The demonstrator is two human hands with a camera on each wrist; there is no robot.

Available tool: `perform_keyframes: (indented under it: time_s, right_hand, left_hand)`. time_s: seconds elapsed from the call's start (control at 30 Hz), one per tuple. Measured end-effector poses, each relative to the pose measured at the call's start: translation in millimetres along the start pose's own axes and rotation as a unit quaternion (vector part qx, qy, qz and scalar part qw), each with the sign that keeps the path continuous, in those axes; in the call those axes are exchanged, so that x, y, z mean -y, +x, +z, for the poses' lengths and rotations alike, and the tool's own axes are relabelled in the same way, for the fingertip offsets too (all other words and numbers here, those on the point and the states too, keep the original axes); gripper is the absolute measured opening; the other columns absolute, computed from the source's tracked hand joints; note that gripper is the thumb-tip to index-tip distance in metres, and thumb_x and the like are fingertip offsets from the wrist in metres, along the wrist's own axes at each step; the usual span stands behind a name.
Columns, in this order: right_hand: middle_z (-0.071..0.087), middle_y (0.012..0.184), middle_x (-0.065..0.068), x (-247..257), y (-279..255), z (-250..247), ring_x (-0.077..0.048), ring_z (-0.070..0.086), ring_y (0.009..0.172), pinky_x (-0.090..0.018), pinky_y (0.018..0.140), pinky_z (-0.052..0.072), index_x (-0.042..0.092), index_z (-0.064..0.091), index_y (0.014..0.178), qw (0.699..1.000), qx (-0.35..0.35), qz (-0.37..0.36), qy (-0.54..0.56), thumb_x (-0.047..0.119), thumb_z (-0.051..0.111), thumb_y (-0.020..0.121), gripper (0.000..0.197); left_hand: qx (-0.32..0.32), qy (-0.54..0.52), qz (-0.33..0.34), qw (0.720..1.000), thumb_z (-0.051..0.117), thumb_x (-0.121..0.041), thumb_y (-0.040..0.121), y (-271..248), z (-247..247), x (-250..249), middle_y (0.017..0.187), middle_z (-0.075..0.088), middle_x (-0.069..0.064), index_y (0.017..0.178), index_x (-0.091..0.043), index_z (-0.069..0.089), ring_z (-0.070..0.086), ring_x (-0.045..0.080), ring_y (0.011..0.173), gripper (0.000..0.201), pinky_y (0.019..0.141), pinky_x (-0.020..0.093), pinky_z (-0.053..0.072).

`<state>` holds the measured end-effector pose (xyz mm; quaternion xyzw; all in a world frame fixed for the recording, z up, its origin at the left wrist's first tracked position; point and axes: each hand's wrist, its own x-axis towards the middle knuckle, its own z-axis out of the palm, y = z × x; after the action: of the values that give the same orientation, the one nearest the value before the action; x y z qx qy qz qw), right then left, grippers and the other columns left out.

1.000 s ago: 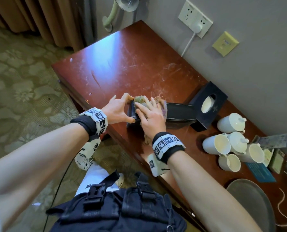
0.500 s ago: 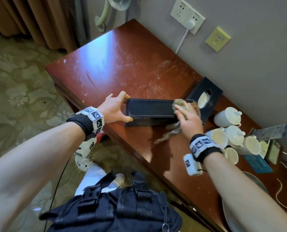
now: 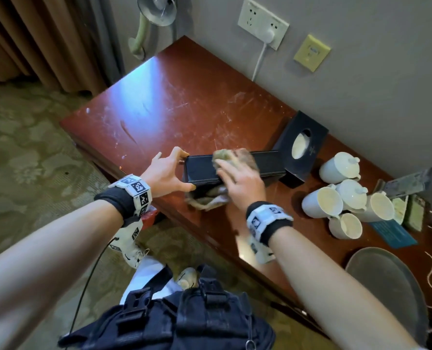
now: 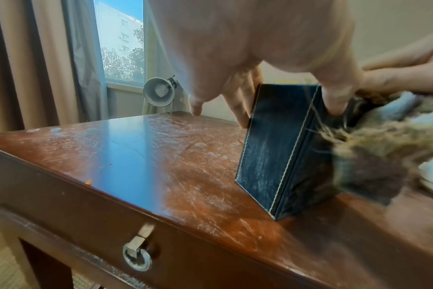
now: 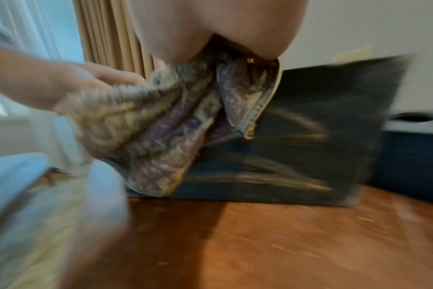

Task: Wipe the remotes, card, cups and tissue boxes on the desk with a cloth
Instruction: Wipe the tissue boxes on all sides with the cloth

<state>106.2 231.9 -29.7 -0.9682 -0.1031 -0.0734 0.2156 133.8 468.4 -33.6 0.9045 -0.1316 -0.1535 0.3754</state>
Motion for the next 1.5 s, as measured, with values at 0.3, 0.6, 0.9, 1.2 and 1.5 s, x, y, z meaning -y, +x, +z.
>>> perform_keyframes:
  time_s: [0.3,0.6,0.9,1.2,1.5]
  right_hand:
    - [0.001,0.165,-0.007,-49,14,-31,-0.026,-0.004,0.151,-0.054,0.119,-0.005,0.043,0.026,0.151,0.971,0.006,0.234,-0.053,0.053,0.039,0.1,0.054]
    - [0.033,0.154,-0.02,-22,27,-16,-0.036,0.026,0.142,-0.047,0.117,0.014,0.019,0.029,0.153,0.948,-0.024,0.295,-0.115,0.048,0.03,0.101,0.06]
    - [0.017,0.163,-0.008,37,26,9,-0.028,0.009,0.15,-0.052,0.119,-0.001,0.045,0.028,0.149,0.981,0.076,0.135,-0.114,0.071,0.024,0.094,0.061]
    - [0.027,0.159,-0.015,-10,30,-12,-0.03,0.013,0.149,-0.045,0.122,0.008,0.019,0.03,0.153,0.971,0.016,0.223,-0.079,0.046,0.032,0.1,0.06]
    - [0.035,0.156,-0.009,24,22,10,-0.027,0.024,0.147,-0.041,0.121,0.014,0.021,0.042,0.147,0.994,0.058,0.047,-0.078,0.058,0.032,0.097,0.063]
  left_hand:
    - [0.021,-0.007,-0.01,1.0,0.082,-0.039,0.075,-1,-2,-3,0.133,0.058,-0.003,0.122,-0.022,0.034,0.054,0.017,0.127,0.069,0.123,0.049,0.001]
    - [0.029,-0.02,-0.005,0.999,0.083,-0.039,0.074,1,-4,-1,0.121,0.057,-0.014,0.118,-0.026,0.035,0.056,0.014,0.122,0.067,0.122,0.051,0.002]
    - [0.015,-0.008,-0.005,1.0,0.083,-0.041,0.073,-1,-4,-1,0.12,0.058,-0.013,0.118,-0.028,0.034,0.058,0.013,0.119,0.069,0.121,0.049,0.002]
    - [0.009,-0.039,-0.017,0.999,0.083,-0.04,0.075,-4,1,2,0.124,0.059,-0.01,0.129,-0.024,0.037,0.056,0.013,0.122,0.073,0.122,0.048,-0.001]
    - [0.001,-0.027,-0.011,1.0,0.082,-0.041,0.075,-4,2,5,0.119,0.057,-0.013,0.132,-0.022,0.036,0.056,0.014,0.122,0.075,0.122,0.049,-0.001]
